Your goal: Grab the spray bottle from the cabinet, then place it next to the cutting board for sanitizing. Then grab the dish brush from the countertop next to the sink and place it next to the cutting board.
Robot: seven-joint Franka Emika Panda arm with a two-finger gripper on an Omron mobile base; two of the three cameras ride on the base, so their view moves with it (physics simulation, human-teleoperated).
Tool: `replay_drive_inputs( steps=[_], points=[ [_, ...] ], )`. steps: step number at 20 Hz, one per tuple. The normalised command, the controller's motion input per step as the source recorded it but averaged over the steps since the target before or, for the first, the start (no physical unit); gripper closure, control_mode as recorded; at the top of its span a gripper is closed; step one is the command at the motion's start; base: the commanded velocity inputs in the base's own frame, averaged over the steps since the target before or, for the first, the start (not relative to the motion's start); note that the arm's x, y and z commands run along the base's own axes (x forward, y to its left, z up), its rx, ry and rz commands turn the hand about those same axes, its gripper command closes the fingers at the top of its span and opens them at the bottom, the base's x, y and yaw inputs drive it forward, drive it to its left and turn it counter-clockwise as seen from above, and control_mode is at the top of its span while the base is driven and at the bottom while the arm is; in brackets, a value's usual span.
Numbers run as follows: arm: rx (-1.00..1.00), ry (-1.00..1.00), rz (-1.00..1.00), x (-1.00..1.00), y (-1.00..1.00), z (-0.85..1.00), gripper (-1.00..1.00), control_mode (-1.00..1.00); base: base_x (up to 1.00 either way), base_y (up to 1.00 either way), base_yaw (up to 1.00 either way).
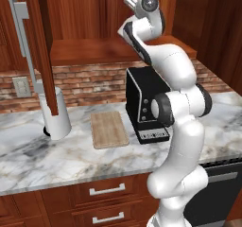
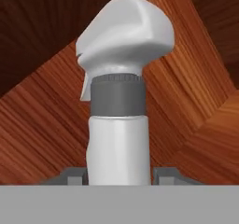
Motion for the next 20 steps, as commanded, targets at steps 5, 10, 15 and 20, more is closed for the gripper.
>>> replay_drive_inputs(
  steps=[5,10,15,20],
  points=[
    [0.13,0.00,-0.15,-1.00,-0.24,-0.04,1.00,-1.00,0.00,0.00,0.00],
    [0.10,-0.07,-0.10,-1.00,-0.30,-0.46,1.00,-1.00,0.00,0.00,0.00],
    [0.09,-0.14,-0.08,-1.00,-0.07,-0.38,1.00,-1.00,0.00,0.00,0.00],
    [0.03,-0.04,-0.02,-1.00,-0.03,-0.04,1.00,-1.00,0.00,0.00,0.00]
  ],
)
